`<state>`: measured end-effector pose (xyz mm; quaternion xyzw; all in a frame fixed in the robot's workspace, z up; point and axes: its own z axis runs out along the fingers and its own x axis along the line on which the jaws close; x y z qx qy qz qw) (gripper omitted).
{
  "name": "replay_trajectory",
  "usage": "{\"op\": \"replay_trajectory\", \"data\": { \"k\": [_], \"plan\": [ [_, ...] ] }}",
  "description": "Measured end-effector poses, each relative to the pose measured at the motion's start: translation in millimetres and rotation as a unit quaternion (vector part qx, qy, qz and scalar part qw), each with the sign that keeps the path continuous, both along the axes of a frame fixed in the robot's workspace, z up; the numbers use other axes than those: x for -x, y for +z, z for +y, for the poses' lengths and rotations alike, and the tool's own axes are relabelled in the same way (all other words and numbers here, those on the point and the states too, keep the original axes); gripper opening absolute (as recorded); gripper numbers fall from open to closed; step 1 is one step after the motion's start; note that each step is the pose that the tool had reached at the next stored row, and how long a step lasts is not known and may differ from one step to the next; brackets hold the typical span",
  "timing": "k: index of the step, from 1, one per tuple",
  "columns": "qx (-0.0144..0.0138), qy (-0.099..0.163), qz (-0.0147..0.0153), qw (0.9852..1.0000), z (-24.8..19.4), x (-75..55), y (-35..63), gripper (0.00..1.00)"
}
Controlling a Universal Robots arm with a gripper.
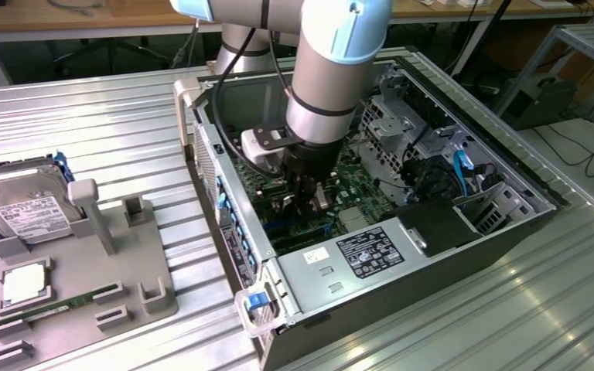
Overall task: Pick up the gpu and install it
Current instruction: 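Insert the gpu into the slot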
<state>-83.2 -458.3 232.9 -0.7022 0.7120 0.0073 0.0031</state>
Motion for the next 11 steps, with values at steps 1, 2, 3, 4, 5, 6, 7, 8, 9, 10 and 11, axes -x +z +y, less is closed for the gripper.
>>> {"op": "replay_trajectory", "data": {
  "k": [1, 2, 3, 4, 5, 6, 7, 8, 9, 10, 11],
  "plan": [
    [0.0, 0.0, 0.0, 1.0, 0.0, 0.0, -0.2, 0.29],
    [0.0, 0.0, 0.0, 1.0, 0.0, 0.0, -0.5, 0.29],
    [-0.0001, 0.0, 0.0, 1.0, 0.0, 0.0, -0.6, 0.29],
    [-0.0001, 0.0, 0.0, 1.0, 0.0, 0.0, -0.6, 0.29],
    [-0.0001, 0.0, 0.0, 1.0, 0.0, 0.0, -0.6, 0.29],
    [-0.0001, 0.0, 0.0, 1.0, 0.0, 0.0, -0.6, 0.29],
    [-0.0001, 0.0, 0.0, 1.0, 0.0, 0.0, -0.6, 0.29],
    [-0.0001, 0.0, 0.0, 1.0, 0.0, 0.0, -0.6, 0.29],
    [-0.0001, 0.0, 0.0, 1.0, 0.0, 0.0, -0.6, 0.29],
    [-0.0001, 0.0, 0.0, 1.0, 0.0, 0.1, -0.6, 0.29],
    [-0.0001, 0.0, -0.0001, 1.0, 0.0, 0.1, -0.7, 0.29]
  ]
}}
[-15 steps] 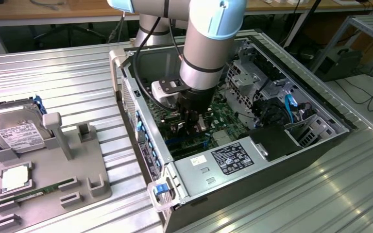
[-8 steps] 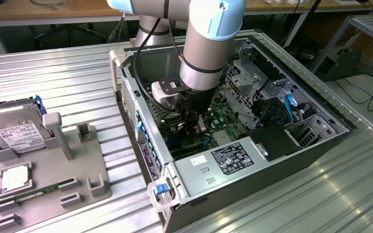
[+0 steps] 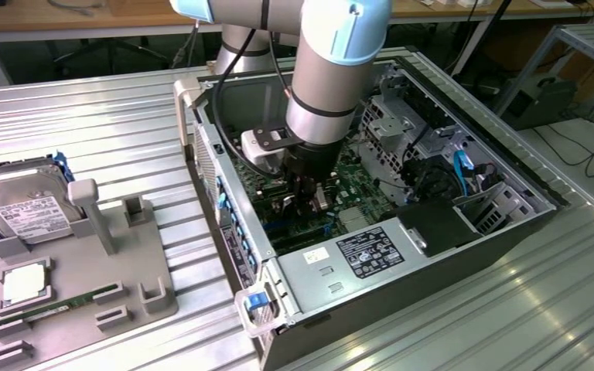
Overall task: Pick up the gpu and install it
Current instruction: 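Insert the gpu into the slot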
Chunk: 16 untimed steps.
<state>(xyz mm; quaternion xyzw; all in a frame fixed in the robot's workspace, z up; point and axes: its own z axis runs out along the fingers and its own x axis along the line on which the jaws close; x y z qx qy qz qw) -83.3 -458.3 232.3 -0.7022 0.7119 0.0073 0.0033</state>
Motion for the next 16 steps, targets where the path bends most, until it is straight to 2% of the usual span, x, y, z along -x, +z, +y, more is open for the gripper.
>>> {"op": "replay_trajectory", "data": {
  "k": [16],
  "plan": [
    [0.0, 0.0, 0.0, 1.0, 0.0, 0.1, -2.7, 0.29]
  ]
}}
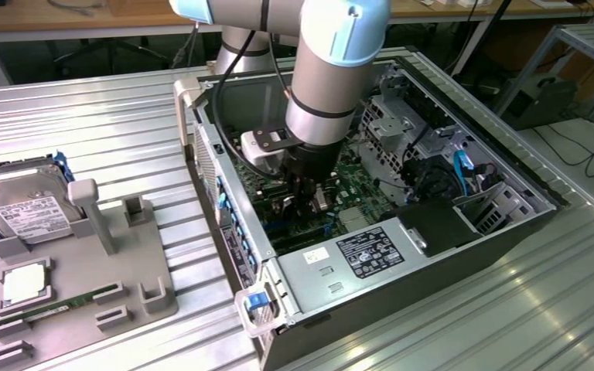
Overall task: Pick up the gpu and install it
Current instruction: 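Insert the gpu into the slot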
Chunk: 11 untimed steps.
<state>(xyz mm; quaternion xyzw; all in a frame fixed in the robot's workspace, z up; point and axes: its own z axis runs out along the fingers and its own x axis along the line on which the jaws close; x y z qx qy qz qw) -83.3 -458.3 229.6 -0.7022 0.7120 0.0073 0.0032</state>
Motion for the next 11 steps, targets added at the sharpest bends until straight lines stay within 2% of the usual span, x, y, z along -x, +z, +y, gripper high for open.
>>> {"op": "replay_trajectory", "data": {
  "k": [2, 11],
  "plan": [
    [-0.0002, 0.0, -0.0002, 1.0, 0.0, 0.0, -3.0, 0.29],
    [0.0, 0.0, 0.0, 1.0, 0.0, 0.2, -3.1, 0.29]
  ]
}}
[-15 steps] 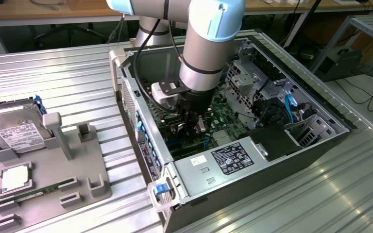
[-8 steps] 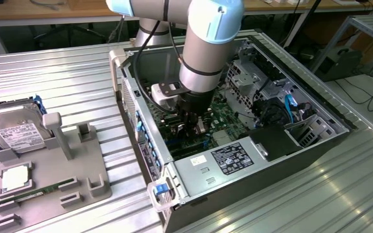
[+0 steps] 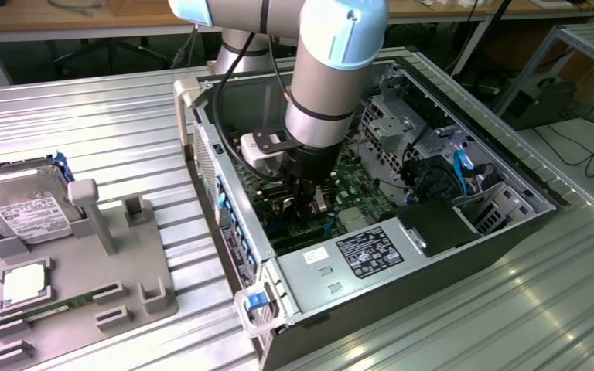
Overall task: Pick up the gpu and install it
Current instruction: 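Insert the gpu into the slot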
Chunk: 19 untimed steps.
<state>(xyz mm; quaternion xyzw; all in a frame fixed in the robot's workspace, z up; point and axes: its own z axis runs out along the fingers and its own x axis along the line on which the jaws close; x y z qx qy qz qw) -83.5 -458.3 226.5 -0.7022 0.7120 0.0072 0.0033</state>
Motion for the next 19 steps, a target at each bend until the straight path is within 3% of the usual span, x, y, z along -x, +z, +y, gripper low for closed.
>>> {"op": "replay_trajectory", "data": {
  "k": [6, 7, 9, 19],
  "plan": [
    [0.0, 0.0, -0.0008, 1.0, 0.0, 0.1, 4.6, 0.29],
    [-0.0001, 0.0, -0.0008, 1.0, 0.0, 0.1, 5.7, 0.36],
    [-0.0001, 0.0, -0.0008, 1.0, 0.0, 0.0, 8.5, 0.36],
    [0.0001, 0.0, -0.0027, 1.0, 0.1, 0.0, 32.1, 0.36]
  ]
}}
